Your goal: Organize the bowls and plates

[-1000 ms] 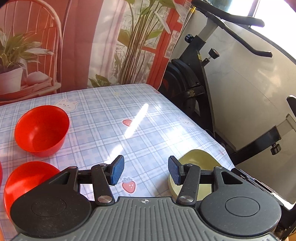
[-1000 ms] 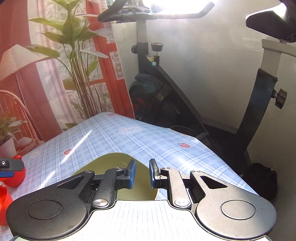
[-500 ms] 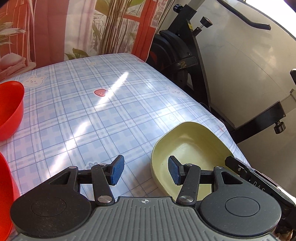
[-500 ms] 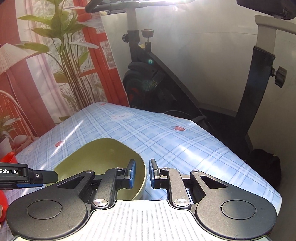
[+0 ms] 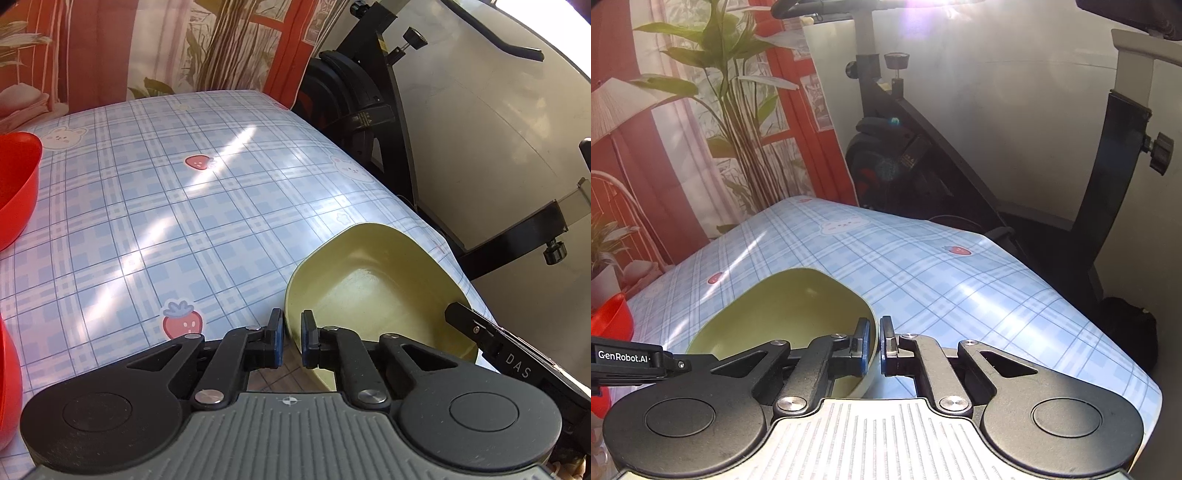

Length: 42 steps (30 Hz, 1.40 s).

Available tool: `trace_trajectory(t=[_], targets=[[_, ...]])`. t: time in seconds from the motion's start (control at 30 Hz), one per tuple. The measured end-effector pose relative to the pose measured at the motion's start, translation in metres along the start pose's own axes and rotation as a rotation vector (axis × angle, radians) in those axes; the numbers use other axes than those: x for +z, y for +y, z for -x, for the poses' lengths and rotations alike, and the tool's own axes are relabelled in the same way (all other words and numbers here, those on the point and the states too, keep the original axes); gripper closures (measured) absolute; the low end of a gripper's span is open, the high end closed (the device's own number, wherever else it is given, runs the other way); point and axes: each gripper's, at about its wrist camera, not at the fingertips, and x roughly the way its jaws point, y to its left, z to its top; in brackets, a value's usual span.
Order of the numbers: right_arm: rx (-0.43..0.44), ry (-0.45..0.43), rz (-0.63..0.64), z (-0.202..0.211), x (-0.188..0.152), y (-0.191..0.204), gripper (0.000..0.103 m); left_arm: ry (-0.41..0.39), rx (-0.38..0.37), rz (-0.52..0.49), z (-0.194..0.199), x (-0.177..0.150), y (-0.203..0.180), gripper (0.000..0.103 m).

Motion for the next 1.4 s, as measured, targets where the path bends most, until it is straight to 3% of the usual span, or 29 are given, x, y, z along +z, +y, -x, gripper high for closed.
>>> trace_trajectory(t=[0.33,0.63,0.73,1.17,1.4], targets=[[0.069,-0.010,0.014,0.024,0.014,0.033,0.097,-0.072,0.041,0.027,0.050,0.003,0.012,0.093],[0.204,0.007,0.057,0.056,0.024,0.092,0.097,-0.129,0.109,0.051,0.124,-0.004,0.045,0.093],[0.264,0.016,0.101,0.066,0.025,0.126,0.097,-0.145,0.134,0.085,0.152,-0.003,0.064,0.092],[0.541,-0.022,0.252,0.109,0.046,0.299,0.097,-0.379,0.320,0.157,0.307,0.003,0.141,0.092],[0.624,0.005,0.301,0.112,0.027,0.367,0.097,-0.403,0.401,0.184,0.350,-0.017,0.178,0.092]])
